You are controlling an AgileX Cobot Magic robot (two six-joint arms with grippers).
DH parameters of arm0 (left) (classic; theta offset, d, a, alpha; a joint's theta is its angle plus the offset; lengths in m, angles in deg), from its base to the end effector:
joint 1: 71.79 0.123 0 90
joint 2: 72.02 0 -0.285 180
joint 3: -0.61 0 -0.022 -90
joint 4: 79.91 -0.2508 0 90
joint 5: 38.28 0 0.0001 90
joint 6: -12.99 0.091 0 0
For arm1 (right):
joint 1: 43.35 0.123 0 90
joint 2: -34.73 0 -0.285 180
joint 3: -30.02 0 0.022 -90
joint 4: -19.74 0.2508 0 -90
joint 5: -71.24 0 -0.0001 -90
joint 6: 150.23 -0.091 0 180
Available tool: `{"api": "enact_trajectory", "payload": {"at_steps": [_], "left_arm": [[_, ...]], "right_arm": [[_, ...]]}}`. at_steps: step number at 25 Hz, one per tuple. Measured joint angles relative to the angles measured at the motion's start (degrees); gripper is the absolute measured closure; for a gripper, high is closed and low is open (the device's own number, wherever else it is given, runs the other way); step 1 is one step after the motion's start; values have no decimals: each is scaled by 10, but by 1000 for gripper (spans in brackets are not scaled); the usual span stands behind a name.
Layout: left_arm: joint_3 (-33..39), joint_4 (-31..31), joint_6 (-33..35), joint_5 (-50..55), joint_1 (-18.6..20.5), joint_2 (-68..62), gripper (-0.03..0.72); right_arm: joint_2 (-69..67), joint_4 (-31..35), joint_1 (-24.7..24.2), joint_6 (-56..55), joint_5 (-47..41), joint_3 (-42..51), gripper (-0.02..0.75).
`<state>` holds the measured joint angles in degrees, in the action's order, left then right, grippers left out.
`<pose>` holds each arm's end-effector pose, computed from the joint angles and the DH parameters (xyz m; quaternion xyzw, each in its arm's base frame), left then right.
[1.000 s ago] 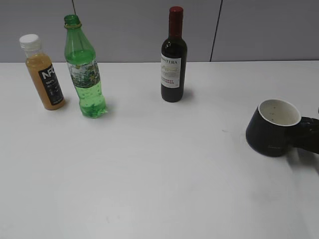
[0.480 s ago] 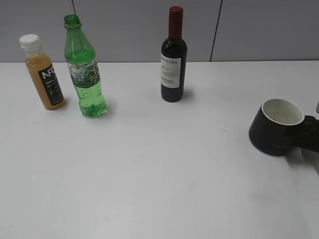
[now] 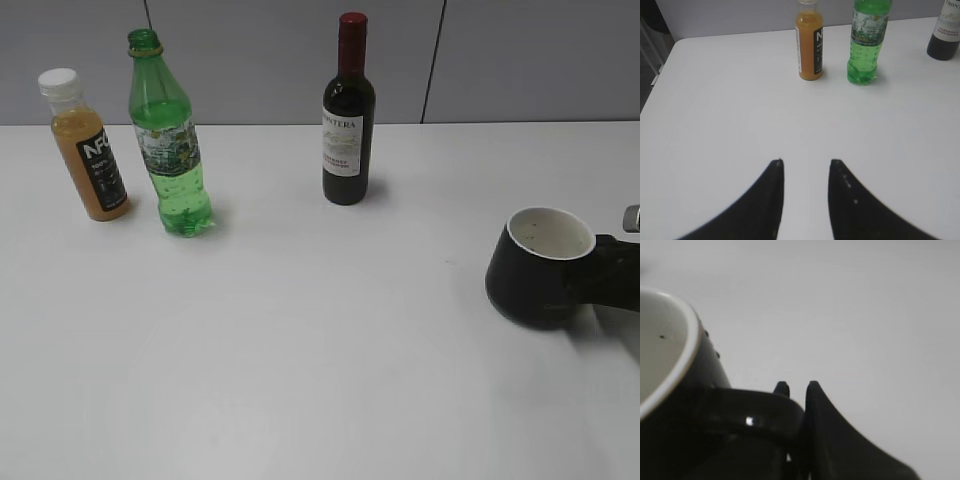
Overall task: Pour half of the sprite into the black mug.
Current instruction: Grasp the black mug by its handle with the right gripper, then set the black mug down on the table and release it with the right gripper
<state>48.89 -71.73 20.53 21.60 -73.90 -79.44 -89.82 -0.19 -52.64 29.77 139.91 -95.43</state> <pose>-0.0066 -0.0110 0.2806 0.0736 0.8407 -0.0460 0.5344 0.2689 -0.0147 0.0754 -0.0777 0.8179 0.0507 0.5679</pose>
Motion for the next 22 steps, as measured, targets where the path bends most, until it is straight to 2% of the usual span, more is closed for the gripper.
{"api": "enact_trajectory", "payload": {"at_steps": [9, 18, 22], "left_arm": [[0, 0, 0, 0, 0, 0, 449], [0, 0, 0, 0, 0, 0, 449], [0, 0, 0, 0, 0, 0, 449]], "right_arm": [[96, -34, 0, -32, -18, 28, 685], [119, -160, 0, -56, -18, 28, 687], [120, -191, 0, -89, -18, 28, 687]]}}
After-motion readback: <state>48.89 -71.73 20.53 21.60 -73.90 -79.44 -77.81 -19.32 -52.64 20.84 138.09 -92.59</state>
